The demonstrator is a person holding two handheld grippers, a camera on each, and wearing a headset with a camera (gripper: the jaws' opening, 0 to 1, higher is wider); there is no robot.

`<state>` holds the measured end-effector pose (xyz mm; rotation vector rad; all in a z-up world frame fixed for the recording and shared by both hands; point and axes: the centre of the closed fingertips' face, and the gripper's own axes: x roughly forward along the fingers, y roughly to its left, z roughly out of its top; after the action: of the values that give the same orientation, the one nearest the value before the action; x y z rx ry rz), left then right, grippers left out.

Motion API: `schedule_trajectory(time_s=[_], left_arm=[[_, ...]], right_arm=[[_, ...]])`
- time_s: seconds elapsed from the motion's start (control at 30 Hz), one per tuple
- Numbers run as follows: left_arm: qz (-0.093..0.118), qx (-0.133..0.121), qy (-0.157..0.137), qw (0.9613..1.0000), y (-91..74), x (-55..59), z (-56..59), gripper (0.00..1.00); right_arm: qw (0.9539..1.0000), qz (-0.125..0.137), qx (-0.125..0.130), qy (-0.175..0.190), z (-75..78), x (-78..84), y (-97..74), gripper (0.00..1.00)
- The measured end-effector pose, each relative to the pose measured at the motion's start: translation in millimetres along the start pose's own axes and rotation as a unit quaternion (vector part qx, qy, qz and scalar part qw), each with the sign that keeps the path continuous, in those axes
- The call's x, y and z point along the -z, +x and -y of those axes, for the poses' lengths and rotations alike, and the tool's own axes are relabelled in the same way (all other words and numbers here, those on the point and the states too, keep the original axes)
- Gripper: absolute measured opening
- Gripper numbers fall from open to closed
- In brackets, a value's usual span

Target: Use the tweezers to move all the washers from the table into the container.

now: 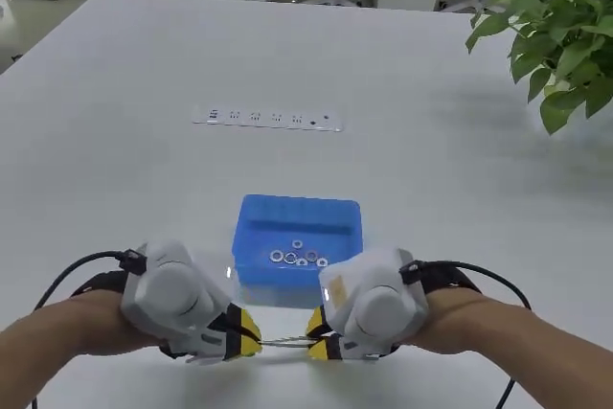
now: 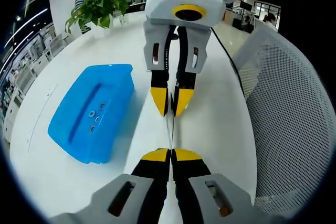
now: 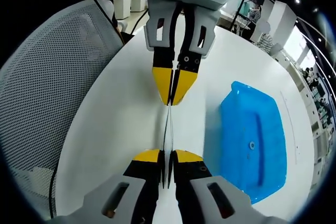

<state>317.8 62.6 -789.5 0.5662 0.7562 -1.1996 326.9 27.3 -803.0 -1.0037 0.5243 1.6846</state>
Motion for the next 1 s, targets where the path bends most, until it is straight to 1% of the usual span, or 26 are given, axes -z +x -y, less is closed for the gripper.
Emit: schedule_trajectory(time_s=[0.1,0.13,0.27,0.5,0.63,0.8,1.0], left_arm=[[-0.005,0.002,-0.003,1.0000,3.9,2.9,2.1,0.05],[-0.012,0.003,-0.003,0.9999,5.1,5.6,2.8,0.05],[-0.019,0.005,-0.007,0.9998,6.5,8.9,2.2,0.05],[-0.031,0.004,-0.011,0.9994,11.2,15.0,0.7,0.05],[-0.031,0.004,-0.009,0.9995,11.1,14.8,0.9,0.05],[-0.035,0.003,-0.009,0.9993,10.8,15.4,0.8,0.05],[-0.036,0.001,-0.010,0.9993,10.2,15.0,1.7,0.06]], right_arm=[[1.0000,-0.004,-0.003,0.002,-2.6,2.0,2.4,0.10],[1.0000,-0.002,-0.002,0.004,-2.3,1.5,2.3,0.10],[0.9999,-0.002,-0.005,0.012,-3.3,0.8,2.5,0.11],[0.9999,-0.007,-0.007,0.011,-2.2,0.1,3.5,0.12],[0.9998,-0.010,-0.009,0.013,-2.2,0.3,3.9,0.12],[0.9998,-0.014,-0.011,0.008,-2.2,0.1,4.2,0.12],[0.9998,-0.015,-0.007,0.008,-1.8,0.7,3.6,0.14]])
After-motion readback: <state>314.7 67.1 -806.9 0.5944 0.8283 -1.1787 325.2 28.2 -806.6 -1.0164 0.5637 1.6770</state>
